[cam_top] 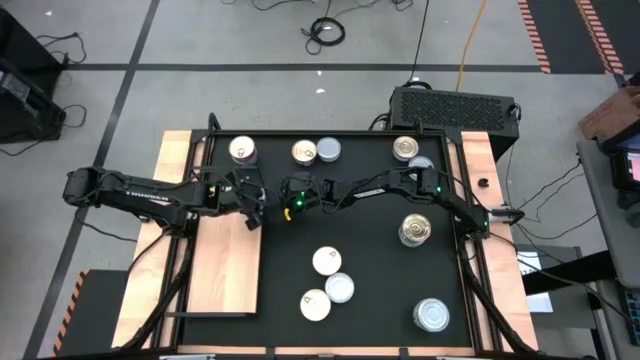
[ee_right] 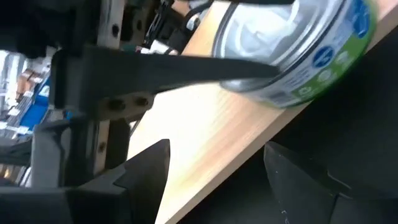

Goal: Stack canned seafood by type on shelf
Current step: Put the green tuna can on the shelf

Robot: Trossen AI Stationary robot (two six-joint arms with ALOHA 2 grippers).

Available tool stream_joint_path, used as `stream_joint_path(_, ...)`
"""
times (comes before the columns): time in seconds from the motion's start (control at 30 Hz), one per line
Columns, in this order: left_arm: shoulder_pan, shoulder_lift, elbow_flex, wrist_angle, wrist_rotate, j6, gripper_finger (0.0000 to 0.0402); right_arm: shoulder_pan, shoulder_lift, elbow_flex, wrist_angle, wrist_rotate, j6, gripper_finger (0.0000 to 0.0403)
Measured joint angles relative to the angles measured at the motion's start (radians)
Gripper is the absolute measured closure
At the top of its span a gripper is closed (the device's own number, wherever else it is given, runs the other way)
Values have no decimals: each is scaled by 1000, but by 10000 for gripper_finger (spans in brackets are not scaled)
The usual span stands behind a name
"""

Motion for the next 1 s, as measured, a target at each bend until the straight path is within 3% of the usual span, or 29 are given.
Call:
stream_joint_path(0.53, -11, -40, 33, -83, 10, -85, 254, -35, -17, 0, -13, -203, 3, 149)
stream_joint_path(0.7, -30, -76, 34, -77, 4, -85, 254, -56, -92, -1, -96, -223, -54, 149)
stream_joint_path(0.87, -63, -129, 34, -70, -36, -81, 254, -62, -228, -1, -358, -154, -232, 149)
stream_joint_path(1.0, -87, -158, 34, -67, -48, -82, 254, -50, -371, -1, -650, 19, -397, 149)
